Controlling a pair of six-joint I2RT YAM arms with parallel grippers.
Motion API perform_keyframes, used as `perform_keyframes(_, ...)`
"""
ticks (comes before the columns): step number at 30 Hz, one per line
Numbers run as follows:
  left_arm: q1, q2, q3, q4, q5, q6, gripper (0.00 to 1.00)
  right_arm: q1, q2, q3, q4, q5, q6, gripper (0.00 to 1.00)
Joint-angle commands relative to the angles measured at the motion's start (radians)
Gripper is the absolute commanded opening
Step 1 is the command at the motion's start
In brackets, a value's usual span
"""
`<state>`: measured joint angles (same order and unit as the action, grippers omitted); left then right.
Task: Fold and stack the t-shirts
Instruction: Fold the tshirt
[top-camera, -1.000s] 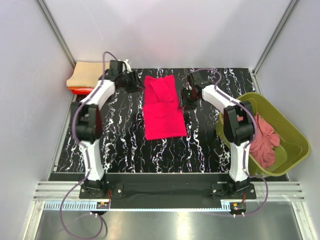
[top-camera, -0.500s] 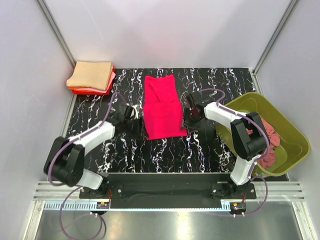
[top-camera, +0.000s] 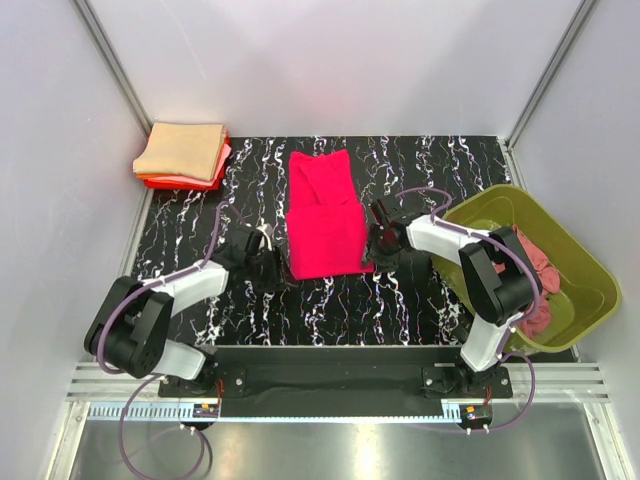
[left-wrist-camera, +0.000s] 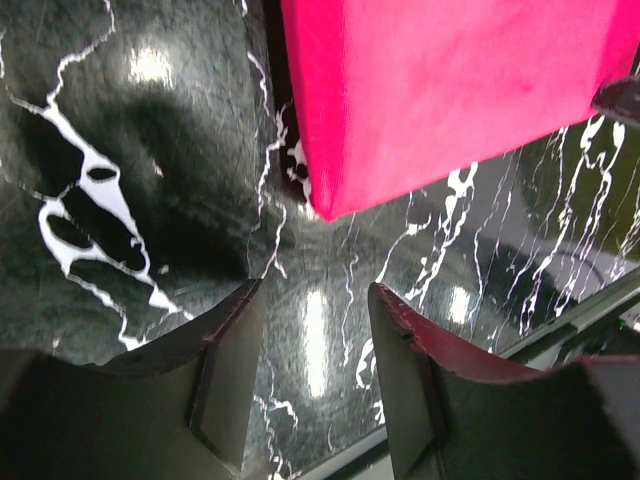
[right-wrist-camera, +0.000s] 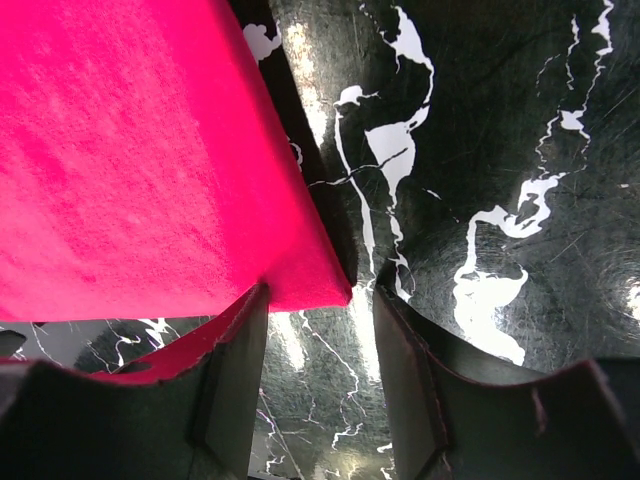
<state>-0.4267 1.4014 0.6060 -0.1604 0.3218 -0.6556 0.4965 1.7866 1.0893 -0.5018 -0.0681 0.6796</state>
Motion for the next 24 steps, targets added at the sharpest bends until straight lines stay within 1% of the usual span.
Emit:
perform_keyframes(1,-0.006,0.021,-0.012,0.107,-0.004,-0.032,0.49,0.01,-0.023,-0.029,0.046,0.034,0.02,0.52)
perform_keyframes(6,-0.006,0.044,-0.022,0.13,-0.018,-0.041,0.45,0.008,-0.033,-0.052,0.057,0.033,0.023,0.49)
perform_keyframes(11,-0.006,0.065,-0.009,0.139,-0.03,-0.044,0.43,0.008,-0.049,-0.066,0.063,0.033,0.024,0.48)
perform_keyframes(18,-0.007,0.103,0.005,0.157,-0.03,-0.05,0.41,0.01,-0.052,-0.088,0.074,0.028,0.031,0.42)
perform_keyframes(21,-0.006,0.116,0.009,0.157,-0.023,-0.05,0.38,0.01,-0.056,-0.091,0.077,0.033,0.032,0.4)
perform_keyframes(22,-0.006,0.125,0.014,0.157,-0.02,-0.05,0.34,0.01,-0.056,-0.092,0.08,0.034,0.032,0.4)
perform_keyframes(24,-0.007,0.134,0.02,0.179,-0.013,-0.047,0.31,0.01,-0.052,-0.091,0.078,0.033,0.031,0.39)
